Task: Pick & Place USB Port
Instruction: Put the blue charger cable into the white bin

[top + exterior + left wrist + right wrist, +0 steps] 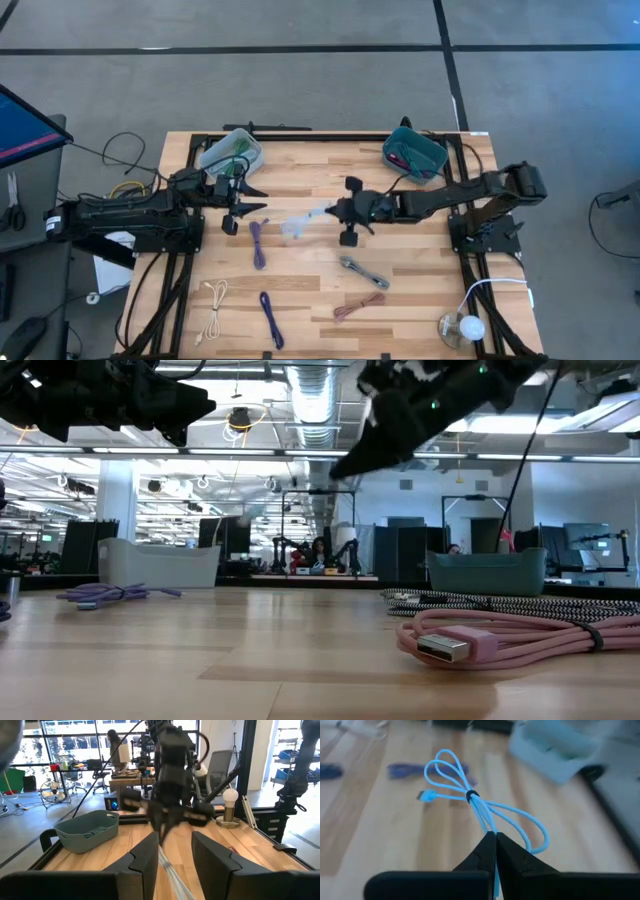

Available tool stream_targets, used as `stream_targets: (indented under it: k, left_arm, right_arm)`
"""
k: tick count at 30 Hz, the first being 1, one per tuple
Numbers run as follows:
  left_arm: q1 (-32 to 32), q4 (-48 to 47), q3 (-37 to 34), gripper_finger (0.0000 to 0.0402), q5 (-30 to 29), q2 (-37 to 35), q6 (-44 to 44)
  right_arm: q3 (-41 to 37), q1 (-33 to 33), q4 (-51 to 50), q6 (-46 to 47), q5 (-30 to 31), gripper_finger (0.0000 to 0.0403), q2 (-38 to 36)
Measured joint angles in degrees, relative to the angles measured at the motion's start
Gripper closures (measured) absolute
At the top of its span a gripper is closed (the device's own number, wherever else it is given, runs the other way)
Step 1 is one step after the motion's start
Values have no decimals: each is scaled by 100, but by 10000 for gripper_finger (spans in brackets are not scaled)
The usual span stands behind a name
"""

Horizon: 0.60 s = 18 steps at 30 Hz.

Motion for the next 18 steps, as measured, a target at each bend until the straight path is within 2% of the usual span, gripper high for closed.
stream_targets:
  k: [6, 10, 18]
  left_arm:
    - [1, -4, 0, 284, -32, 292, -17]
    - [2, -1, 0, 284, -266, 547, -8]
    - [2, 130, 0, 284, -286, 796, -19]
  right_arm:
    - [2, -215, -33, -241, 174, 403, -409]
    - [2, -345, 18, -291, 194, 403, -382]
    - [0, -443, 447, -642, 341, 403, -389]
